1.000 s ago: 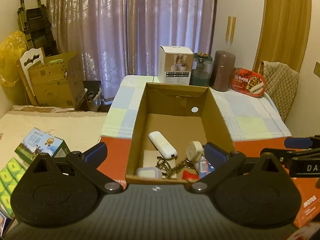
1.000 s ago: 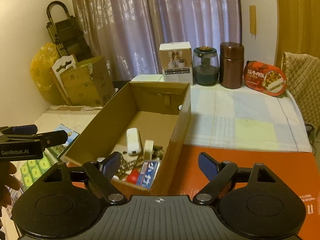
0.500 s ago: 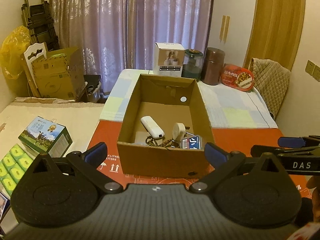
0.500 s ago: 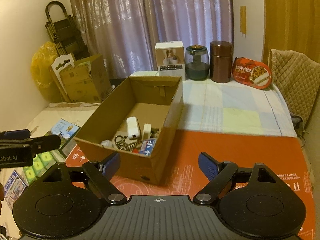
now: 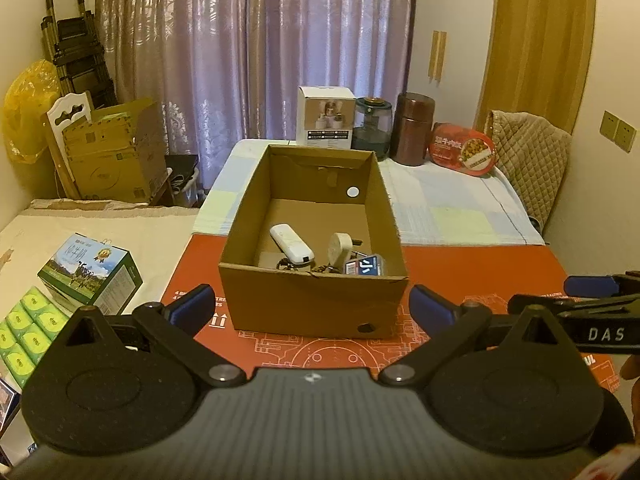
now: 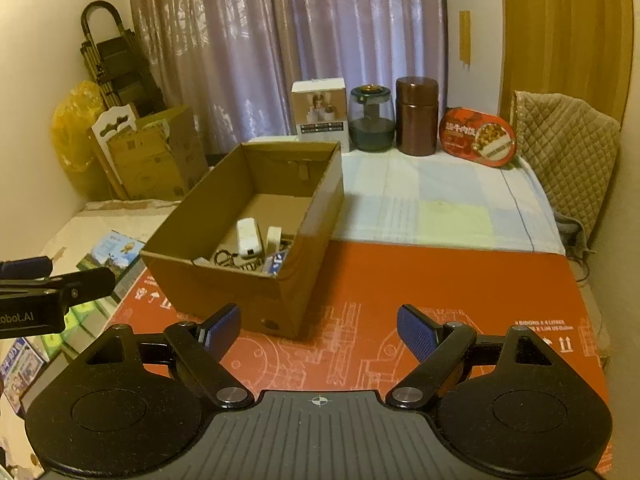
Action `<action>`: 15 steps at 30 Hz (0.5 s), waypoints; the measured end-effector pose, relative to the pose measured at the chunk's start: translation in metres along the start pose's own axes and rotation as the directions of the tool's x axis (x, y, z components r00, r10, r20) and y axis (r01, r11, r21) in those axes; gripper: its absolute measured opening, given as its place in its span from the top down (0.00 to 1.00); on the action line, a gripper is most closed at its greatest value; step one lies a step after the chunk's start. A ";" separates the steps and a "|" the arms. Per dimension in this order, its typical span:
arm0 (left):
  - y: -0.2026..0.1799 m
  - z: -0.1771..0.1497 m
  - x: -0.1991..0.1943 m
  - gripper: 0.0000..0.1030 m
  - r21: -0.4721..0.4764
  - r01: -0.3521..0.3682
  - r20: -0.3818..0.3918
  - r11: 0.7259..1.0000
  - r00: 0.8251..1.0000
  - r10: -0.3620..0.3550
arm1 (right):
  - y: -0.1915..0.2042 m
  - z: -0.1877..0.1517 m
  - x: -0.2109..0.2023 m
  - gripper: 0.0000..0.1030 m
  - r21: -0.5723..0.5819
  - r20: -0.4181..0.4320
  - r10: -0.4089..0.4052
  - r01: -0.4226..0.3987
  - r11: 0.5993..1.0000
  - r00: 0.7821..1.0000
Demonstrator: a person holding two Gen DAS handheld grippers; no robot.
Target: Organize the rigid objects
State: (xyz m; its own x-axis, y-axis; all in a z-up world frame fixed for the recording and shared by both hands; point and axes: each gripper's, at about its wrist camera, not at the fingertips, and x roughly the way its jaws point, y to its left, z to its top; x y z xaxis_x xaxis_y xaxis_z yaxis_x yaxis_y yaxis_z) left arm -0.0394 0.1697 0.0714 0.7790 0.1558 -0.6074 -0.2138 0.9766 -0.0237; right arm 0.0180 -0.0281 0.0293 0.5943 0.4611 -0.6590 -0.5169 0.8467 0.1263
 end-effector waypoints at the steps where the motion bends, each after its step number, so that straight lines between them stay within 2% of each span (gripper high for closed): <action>1: -0.001 -0.001 -0.001 0.01 0.002 0.003 0.001 1.000 1.000 -0.003 | -0.001 -0.002 -0.001 0.20 -0.001 -0.002 0.000 0.000 1.000 1.000; 15: -0.009 -0.013 -0.001 0.01 0.013 0.013 -0.019 1.000 1.000 -0.012 | 0.003 -0.016 -0.001 0.20 -0.025 -0.012 -0.016 0.016 1.000 1.000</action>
State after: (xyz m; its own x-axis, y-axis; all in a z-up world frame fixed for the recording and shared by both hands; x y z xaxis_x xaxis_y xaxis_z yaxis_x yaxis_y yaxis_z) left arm -0.0456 0.1591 0.0619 0.7703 0.1408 -0.6220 -0.1963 0.9803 -0.0212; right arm 0.0061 -0.0303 0.0185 0.5952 0.4442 -0.6696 -0.5226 0.8470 0.0974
